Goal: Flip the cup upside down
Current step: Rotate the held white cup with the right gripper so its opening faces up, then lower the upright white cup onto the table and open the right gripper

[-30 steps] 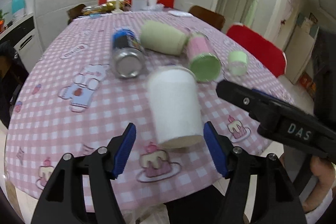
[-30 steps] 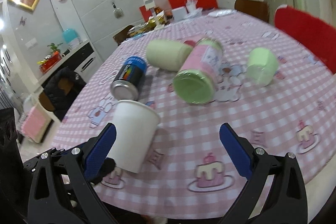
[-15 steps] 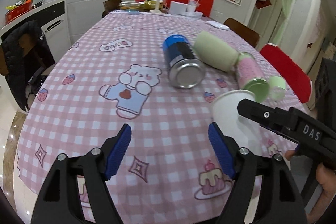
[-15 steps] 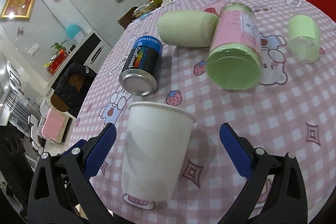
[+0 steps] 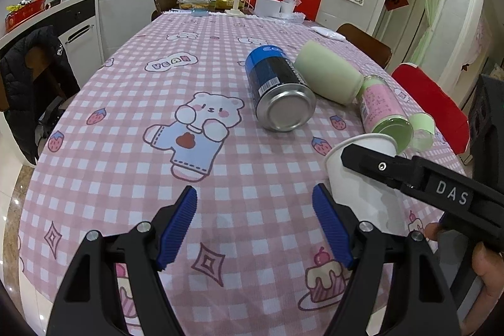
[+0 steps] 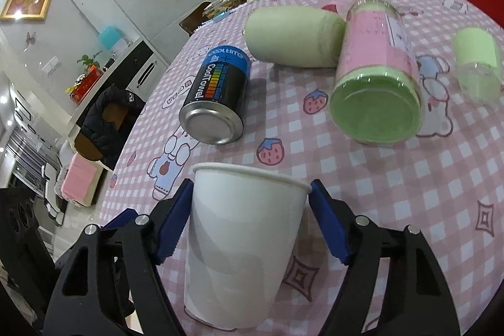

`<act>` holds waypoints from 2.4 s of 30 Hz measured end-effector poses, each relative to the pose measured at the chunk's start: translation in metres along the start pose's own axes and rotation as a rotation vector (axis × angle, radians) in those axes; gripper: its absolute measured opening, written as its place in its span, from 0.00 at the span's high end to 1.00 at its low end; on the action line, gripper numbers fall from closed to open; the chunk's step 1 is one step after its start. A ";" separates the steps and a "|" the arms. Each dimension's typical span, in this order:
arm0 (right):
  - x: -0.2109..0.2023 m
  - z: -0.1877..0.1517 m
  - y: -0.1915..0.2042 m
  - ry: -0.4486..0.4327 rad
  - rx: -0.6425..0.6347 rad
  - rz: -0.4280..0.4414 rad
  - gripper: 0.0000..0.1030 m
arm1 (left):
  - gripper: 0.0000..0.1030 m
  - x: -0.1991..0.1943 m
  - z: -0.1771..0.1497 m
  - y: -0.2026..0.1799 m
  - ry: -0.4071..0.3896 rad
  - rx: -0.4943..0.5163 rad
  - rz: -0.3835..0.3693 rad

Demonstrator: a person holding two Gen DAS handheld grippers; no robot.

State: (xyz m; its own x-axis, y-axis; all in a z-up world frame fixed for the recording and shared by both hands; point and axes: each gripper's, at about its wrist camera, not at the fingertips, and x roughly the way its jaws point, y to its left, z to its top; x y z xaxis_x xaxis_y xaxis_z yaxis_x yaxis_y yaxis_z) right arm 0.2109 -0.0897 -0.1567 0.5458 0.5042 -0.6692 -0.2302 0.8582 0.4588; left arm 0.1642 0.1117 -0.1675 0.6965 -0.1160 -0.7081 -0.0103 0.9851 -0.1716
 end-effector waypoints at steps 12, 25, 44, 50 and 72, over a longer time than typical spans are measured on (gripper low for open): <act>-0.023 0.006 0.012 -0.125 -0.133 -0.107 0.31 | 0.27 -0.005 0.000 -0.017 -0.017 0.017 -0.019; -0.033 0.000 0.024 -0.251 -0.292 -0.275 0.31 | 0.27 -0.006 0.001 -0.020 -0.024 0.005 0.012; -0.041 -0.009 0.028 -0.292 -0.370 -0.364 0.31 | 0.27 -0.006 -0.002 -0.028 -0.029 0.021 0.031; -0.036 -0.013 0.028 -0.271 -0.375 -0.360 0.31 | 0.27 -0.005 -0.003 -0.028 -0.020 0.027 0.038; -0.043 -0.019 0.031 -0.252 -0.354 -0.292 0.23 | 0.27 -0.016 -0.009 -0.037 -0.029 0.056 0.049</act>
State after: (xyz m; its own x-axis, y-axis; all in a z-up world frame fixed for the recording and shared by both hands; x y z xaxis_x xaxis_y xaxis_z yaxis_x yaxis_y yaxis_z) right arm 0.1647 -0.0824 -0.1250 0.7950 0.2374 -0.5583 -0.2737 0.9616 0.0191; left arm 0.1468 0.0764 -0.1561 0.7165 -0.0646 -0.6946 -0.0056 0.9951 -0.0983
